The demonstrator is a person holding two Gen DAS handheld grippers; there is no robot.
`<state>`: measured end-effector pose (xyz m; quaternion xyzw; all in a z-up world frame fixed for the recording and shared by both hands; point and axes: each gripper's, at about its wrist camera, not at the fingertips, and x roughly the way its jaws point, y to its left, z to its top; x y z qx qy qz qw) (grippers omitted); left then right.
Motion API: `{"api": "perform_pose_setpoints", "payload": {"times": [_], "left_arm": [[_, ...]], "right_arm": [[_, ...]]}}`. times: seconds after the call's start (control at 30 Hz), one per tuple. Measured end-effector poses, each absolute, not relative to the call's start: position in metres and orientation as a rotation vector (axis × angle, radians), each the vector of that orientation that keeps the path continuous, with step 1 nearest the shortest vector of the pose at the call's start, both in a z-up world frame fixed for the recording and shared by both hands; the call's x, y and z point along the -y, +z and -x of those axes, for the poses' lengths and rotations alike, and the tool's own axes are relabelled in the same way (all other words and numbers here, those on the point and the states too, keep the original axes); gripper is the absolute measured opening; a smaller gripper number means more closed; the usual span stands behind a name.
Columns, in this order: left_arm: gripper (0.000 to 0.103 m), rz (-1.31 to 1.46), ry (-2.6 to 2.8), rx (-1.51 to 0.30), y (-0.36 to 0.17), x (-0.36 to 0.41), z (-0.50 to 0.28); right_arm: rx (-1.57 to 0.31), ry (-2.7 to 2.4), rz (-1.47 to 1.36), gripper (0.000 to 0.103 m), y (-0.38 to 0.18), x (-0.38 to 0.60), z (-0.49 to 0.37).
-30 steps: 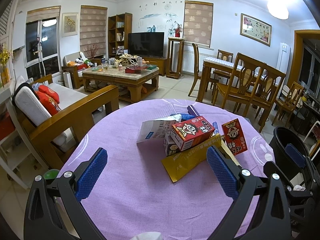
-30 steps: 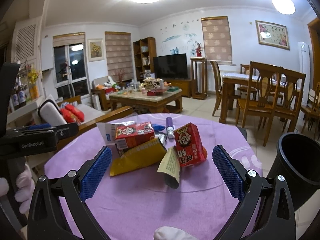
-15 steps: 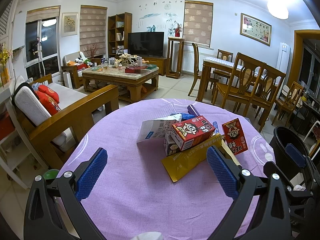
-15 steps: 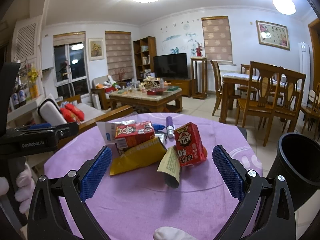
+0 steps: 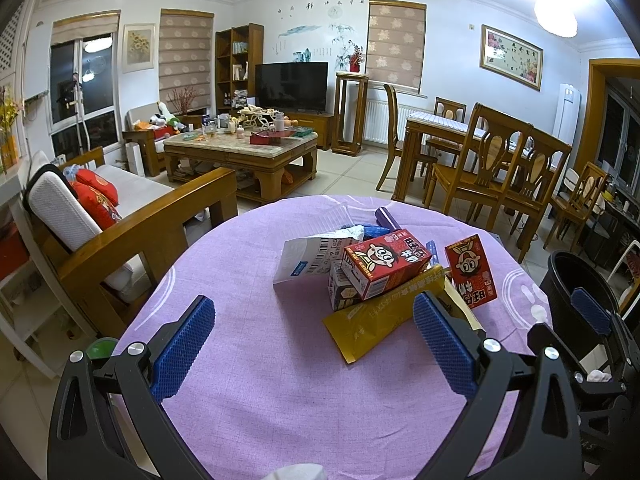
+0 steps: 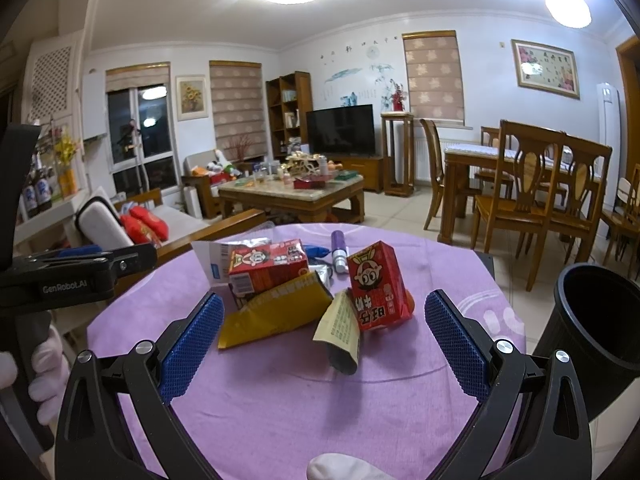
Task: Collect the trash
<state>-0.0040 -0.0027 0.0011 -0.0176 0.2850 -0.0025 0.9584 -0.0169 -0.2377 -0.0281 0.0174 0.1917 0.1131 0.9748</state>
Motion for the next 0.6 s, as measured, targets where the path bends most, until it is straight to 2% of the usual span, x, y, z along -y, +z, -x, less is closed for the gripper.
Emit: {"api": "perform_pose_setpoints", "payload": {"times": [0.6], "left_arm": [[0.098, 0.063, -0.049, -0.598, -0.0076, -0.003, 0.001]], "right_arm": [[-0.394, 0.231, -0.042, 0.099, -0.0357, 0.2339, 0.0176]]}}
